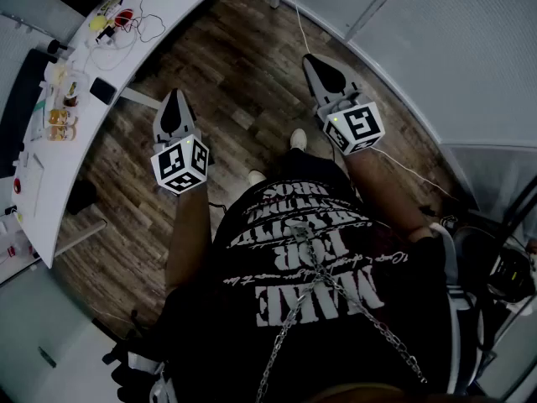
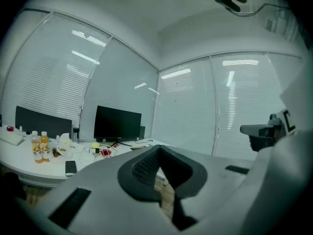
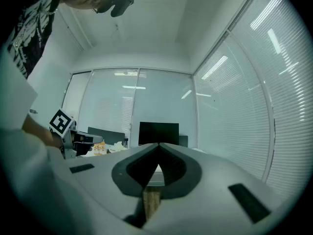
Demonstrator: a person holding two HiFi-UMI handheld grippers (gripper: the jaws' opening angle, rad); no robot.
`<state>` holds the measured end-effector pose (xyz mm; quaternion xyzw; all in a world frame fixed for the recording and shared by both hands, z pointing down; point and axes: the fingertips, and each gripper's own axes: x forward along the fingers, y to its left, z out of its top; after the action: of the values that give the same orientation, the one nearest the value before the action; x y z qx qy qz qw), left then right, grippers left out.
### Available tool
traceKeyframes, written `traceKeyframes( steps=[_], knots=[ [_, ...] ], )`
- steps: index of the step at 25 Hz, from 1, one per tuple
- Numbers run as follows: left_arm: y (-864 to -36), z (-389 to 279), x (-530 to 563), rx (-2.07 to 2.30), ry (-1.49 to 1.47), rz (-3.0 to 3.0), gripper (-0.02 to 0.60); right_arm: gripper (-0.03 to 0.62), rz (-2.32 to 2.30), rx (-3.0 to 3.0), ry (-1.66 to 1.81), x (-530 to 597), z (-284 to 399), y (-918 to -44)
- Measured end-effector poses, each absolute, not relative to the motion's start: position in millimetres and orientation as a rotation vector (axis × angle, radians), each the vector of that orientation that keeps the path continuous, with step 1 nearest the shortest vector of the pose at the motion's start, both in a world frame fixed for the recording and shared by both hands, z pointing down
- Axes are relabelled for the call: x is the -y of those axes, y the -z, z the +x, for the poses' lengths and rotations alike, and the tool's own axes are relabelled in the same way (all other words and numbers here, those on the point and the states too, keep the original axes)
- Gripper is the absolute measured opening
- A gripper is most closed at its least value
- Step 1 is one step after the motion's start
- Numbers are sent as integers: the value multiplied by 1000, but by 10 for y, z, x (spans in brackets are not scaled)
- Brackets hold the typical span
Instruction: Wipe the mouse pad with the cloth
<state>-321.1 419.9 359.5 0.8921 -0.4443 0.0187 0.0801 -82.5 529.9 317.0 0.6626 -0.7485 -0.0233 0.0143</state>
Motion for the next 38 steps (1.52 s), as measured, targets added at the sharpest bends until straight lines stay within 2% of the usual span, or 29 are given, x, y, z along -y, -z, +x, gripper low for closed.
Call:
traceKeyframes(
  steps=[14,28,38],
  knots=[
    [-3905,-2814,-4046,1220,-86,2650,6,1,2031,2276,4,-5209,-617,-3419],
    [-4115,-2112,-3325,1292,-157,2565,6,2,2029,2315,-134,-4419,411,-3638],
    [-3809,-1594,-3027,1404,-98,2582,6,2,1944,2432,-79,-3951,871,-3476]
  ],
)
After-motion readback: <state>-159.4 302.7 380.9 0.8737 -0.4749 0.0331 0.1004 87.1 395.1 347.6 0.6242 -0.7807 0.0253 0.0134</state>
